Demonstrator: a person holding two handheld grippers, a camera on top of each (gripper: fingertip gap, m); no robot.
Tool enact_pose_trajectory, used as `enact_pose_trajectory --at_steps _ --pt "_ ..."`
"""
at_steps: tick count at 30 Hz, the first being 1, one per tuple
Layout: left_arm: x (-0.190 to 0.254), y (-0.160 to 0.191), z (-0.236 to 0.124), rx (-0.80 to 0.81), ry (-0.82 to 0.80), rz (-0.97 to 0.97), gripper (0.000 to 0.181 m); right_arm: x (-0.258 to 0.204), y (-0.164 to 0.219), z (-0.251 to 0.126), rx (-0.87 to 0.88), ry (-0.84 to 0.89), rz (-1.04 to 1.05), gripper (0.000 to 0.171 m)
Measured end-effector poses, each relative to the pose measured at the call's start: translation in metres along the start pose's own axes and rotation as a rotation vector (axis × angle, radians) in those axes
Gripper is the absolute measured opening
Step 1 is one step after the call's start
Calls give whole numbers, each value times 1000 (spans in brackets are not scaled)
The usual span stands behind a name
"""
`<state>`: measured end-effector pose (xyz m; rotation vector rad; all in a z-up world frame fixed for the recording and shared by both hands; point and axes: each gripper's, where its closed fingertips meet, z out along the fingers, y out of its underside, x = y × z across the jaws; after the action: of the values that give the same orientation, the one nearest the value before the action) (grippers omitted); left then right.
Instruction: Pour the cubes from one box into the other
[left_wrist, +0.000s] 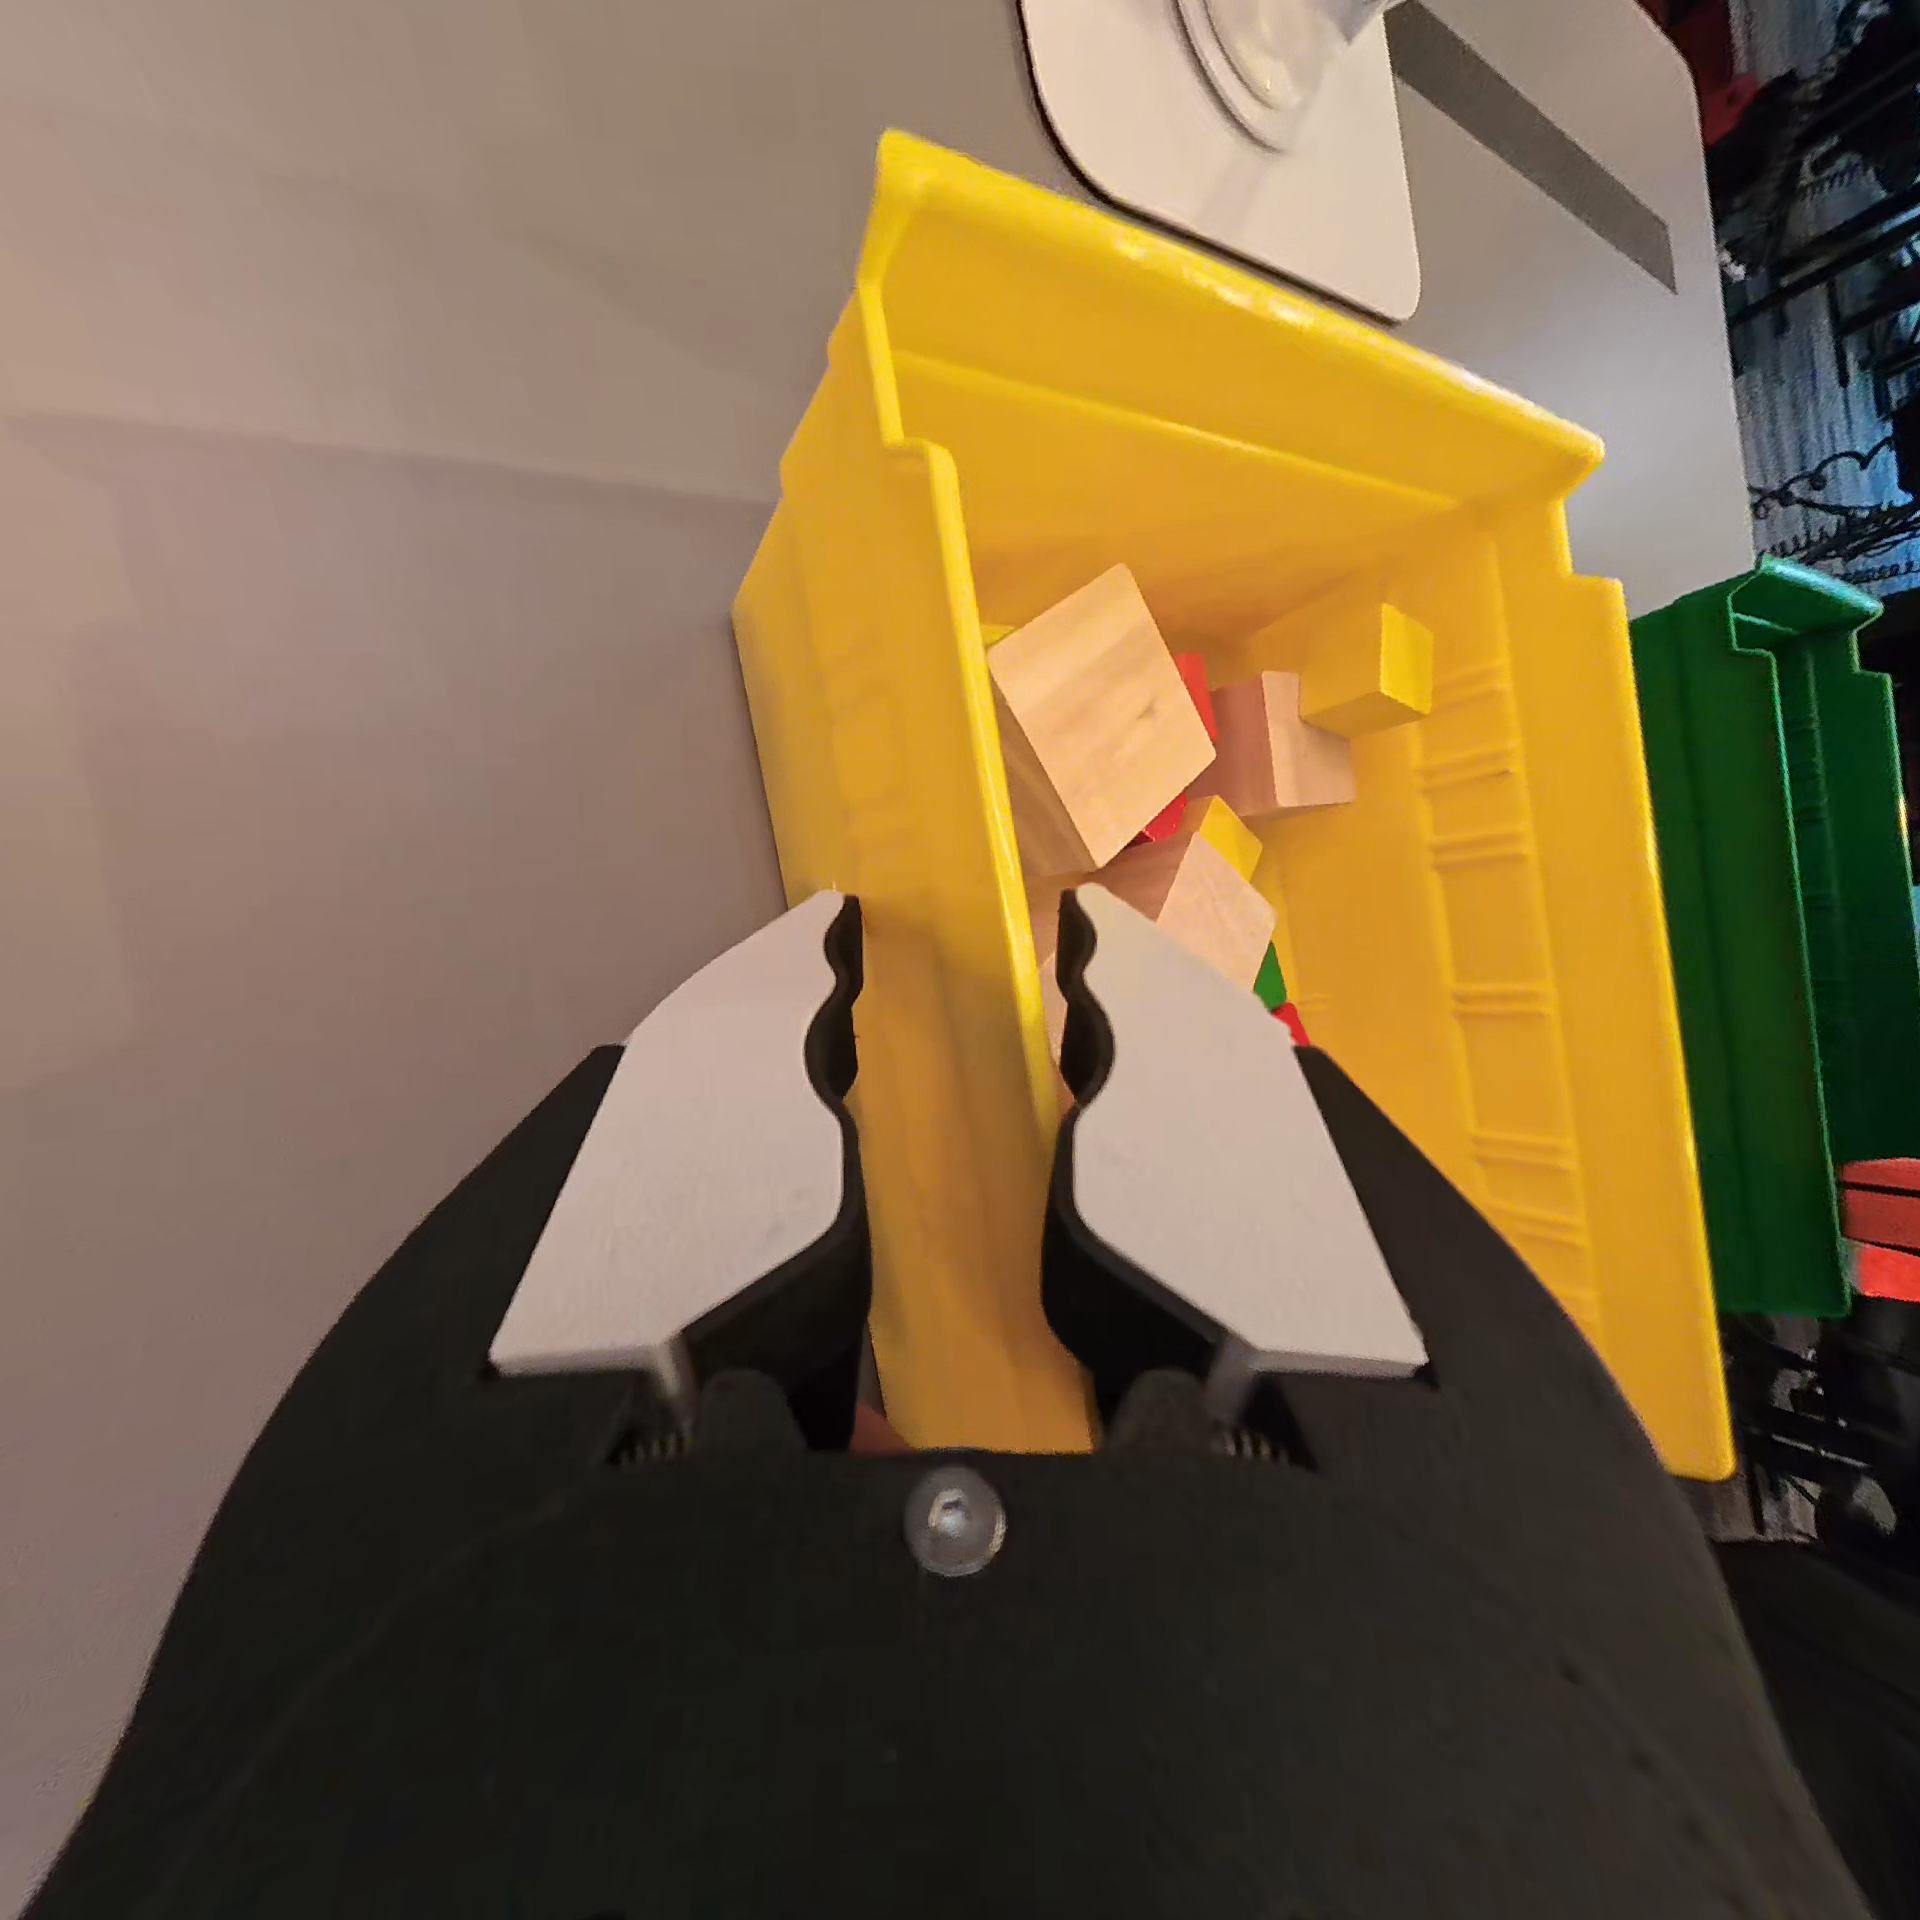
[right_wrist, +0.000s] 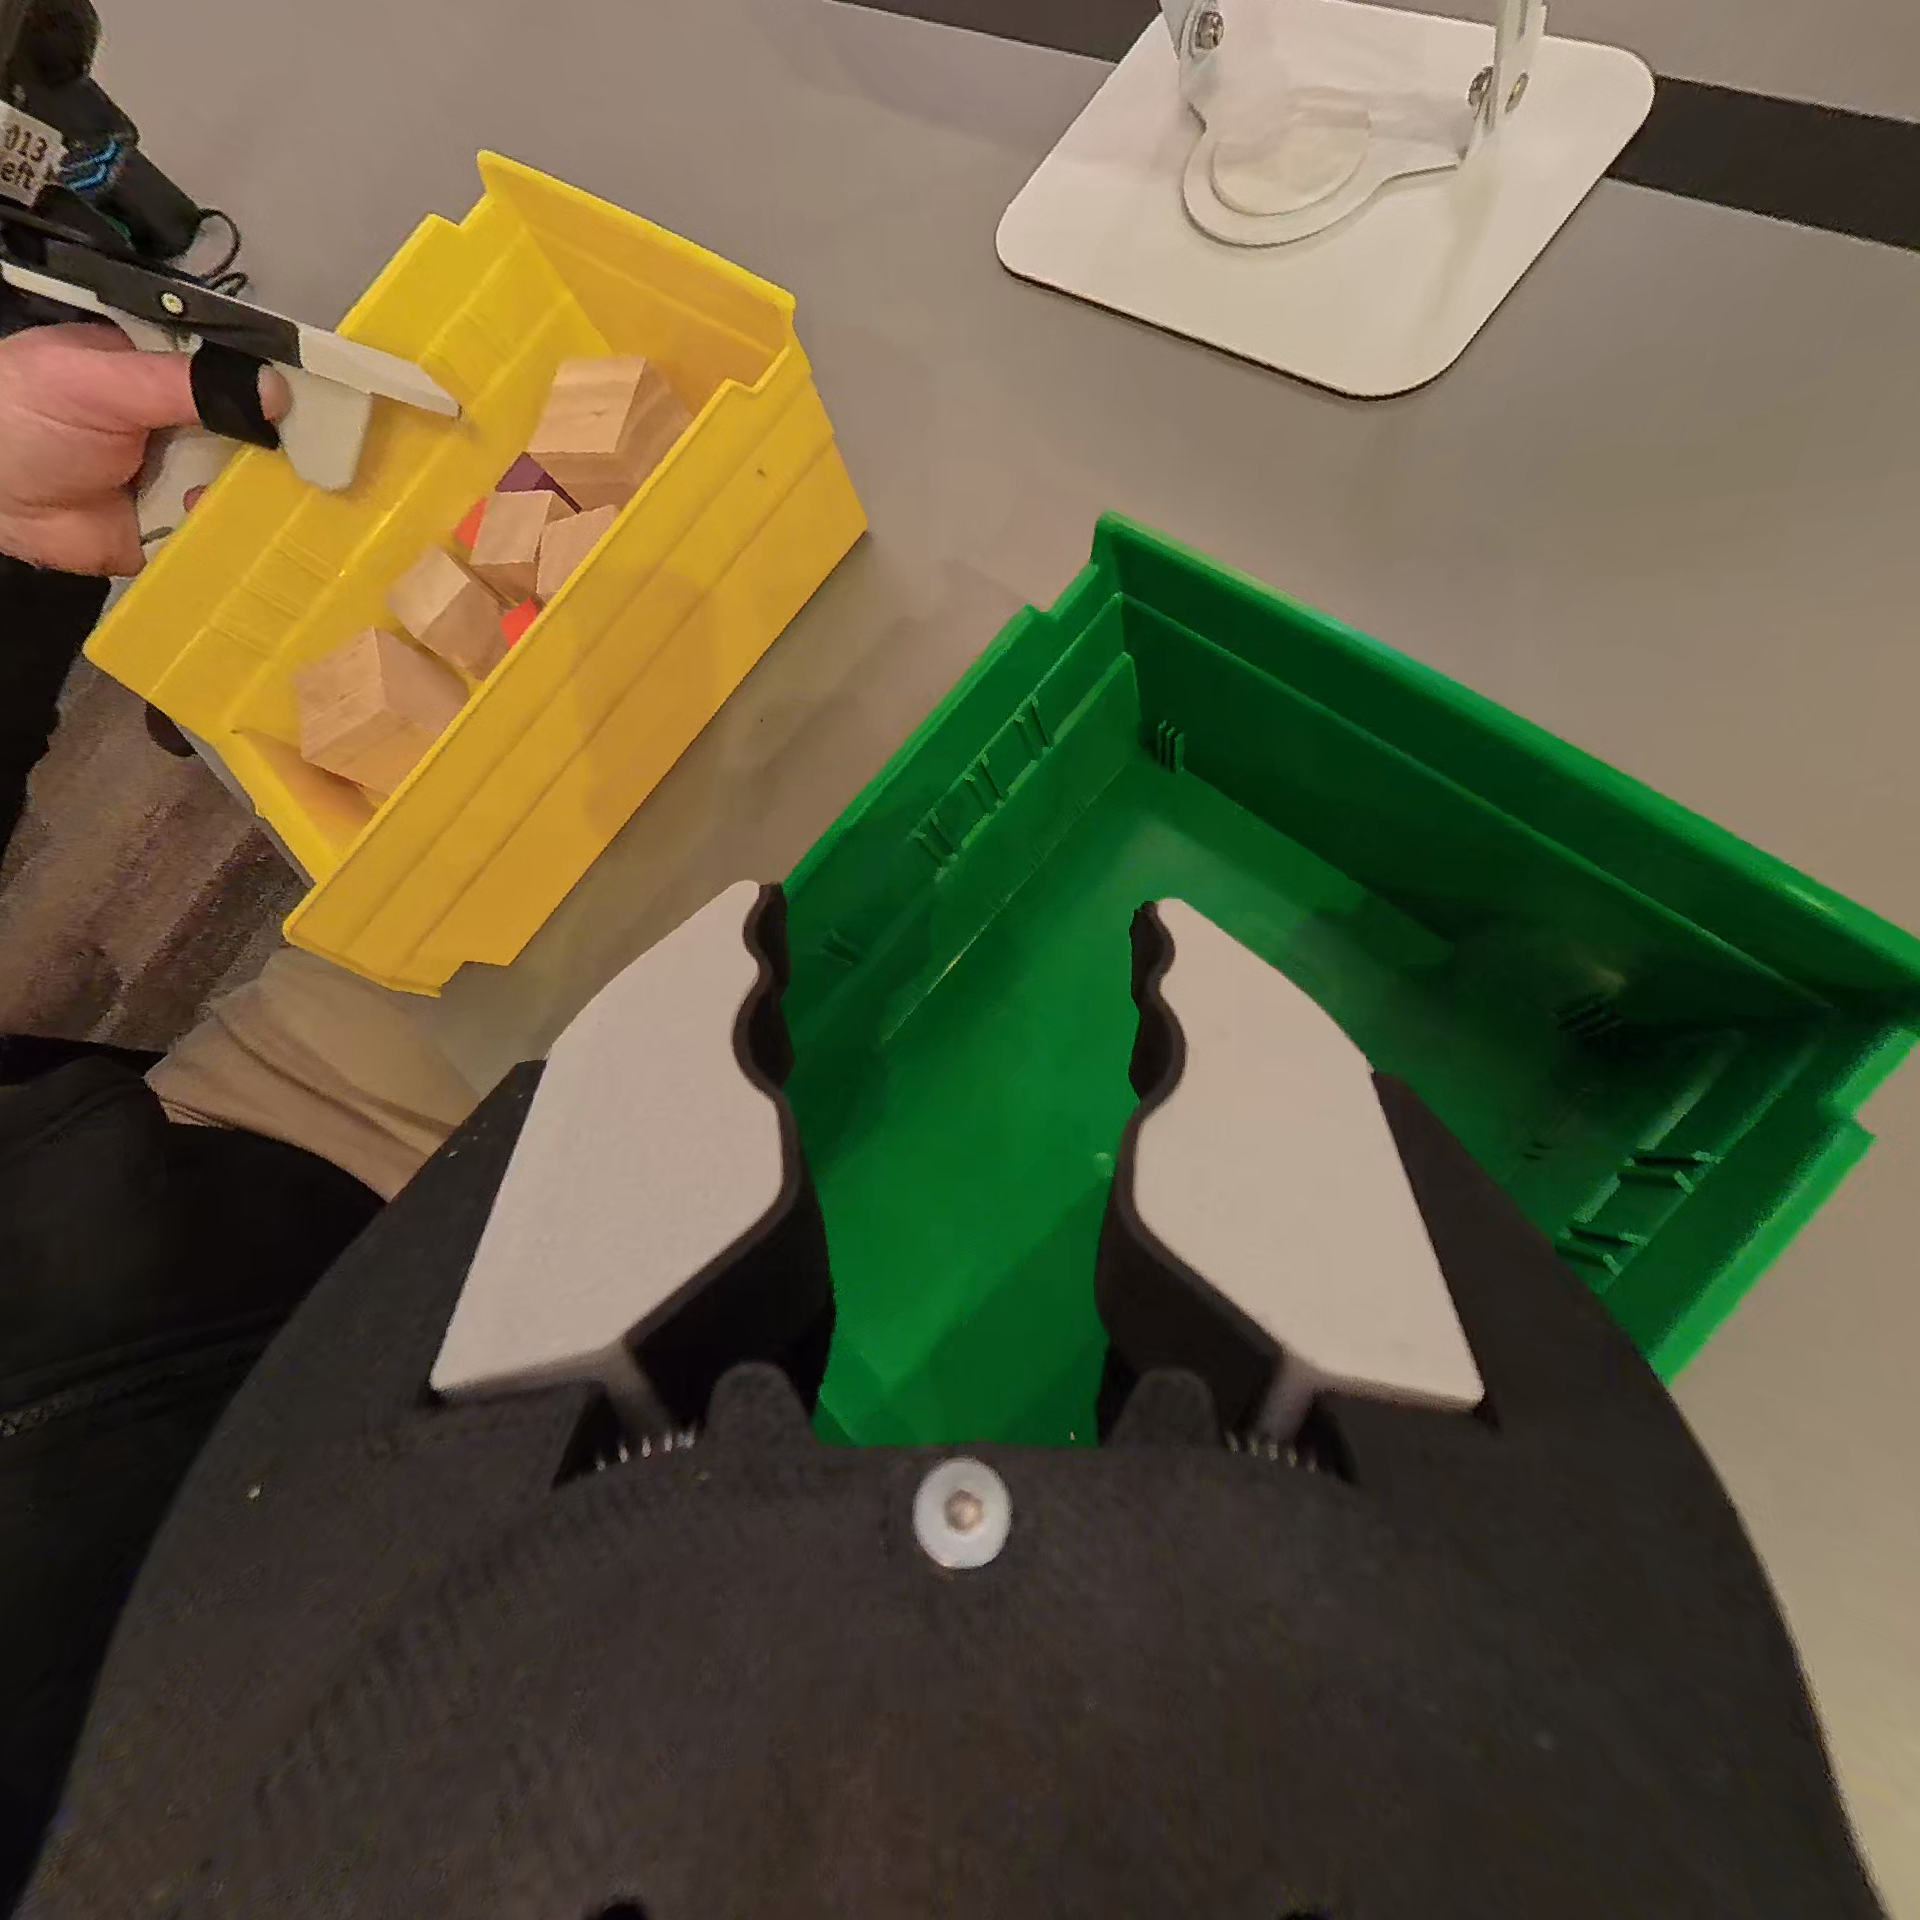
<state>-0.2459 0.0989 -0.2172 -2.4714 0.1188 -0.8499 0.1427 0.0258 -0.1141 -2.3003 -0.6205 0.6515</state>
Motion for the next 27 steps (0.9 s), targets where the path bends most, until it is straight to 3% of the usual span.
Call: enact_pose_trajectory --at_steps 8,14,23,27 --pt "-8 -19 -10 17 -56 69 41 -65 -23 26 5 -73 -136 56" --pt "-5 -37 3 -16 -72 146 46 -111 -46 96 -128 -92 -274 55" --pt "-20 -65 23 -80 -165 284 41 -101 -87 200 -331 -43 -194 56" --pt "-20 -77 32 -95 -191 358 34 -89 -91 232 -413 -37 -151 40"
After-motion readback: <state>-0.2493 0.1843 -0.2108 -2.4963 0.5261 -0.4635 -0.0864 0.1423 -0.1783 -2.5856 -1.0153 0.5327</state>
